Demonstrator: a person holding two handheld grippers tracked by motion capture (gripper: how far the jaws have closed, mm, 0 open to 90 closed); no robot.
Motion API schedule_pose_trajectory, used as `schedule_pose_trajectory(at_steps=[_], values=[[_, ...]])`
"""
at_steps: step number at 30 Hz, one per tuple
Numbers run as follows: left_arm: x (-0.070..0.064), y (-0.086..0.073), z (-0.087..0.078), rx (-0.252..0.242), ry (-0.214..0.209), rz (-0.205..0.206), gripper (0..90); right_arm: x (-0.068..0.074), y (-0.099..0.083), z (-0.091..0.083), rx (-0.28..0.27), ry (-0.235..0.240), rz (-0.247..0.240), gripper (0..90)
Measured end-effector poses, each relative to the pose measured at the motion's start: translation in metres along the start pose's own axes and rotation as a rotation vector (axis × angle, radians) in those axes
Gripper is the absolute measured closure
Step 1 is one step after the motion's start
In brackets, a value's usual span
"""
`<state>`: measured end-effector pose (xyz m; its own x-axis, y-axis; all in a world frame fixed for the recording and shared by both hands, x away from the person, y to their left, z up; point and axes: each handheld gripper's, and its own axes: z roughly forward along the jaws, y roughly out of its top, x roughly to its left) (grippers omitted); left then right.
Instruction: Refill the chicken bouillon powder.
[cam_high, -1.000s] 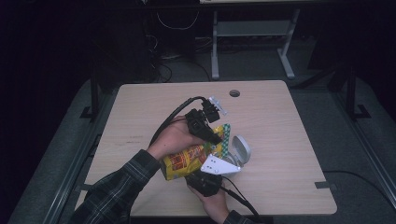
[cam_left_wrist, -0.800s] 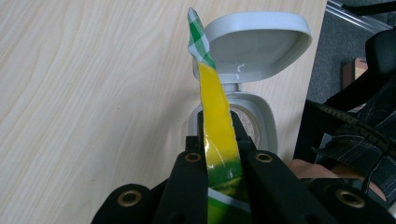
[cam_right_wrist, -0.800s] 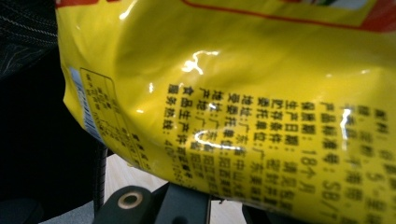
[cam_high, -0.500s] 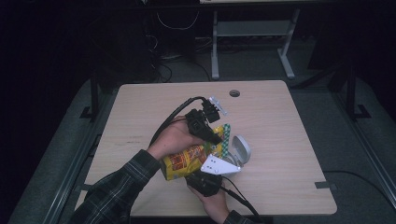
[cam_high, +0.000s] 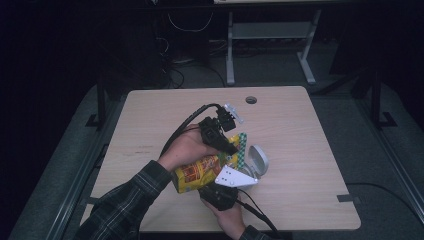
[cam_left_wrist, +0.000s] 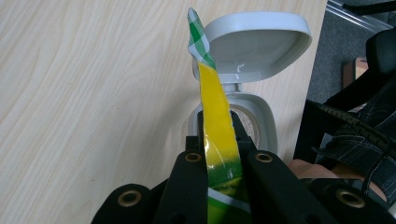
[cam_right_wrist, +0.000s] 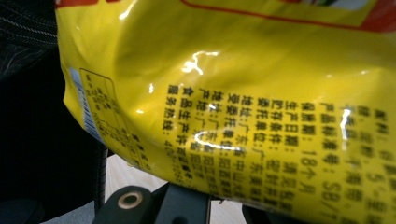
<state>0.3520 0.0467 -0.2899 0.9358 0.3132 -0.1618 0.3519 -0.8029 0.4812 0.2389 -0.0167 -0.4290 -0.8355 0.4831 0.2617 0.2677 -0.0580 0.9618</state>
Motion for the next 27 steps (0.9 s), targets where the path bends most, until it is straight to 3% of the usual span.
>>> schedule_pose_trajectory(at_steps=[27], values=[[-0.0004, 0.0008, 0.0006, 0.003, 0.002, 0.001, 89.5, 0.0000, 0.0003, -0.0003, -0.002, 0.000, 0.009, 89.8]])
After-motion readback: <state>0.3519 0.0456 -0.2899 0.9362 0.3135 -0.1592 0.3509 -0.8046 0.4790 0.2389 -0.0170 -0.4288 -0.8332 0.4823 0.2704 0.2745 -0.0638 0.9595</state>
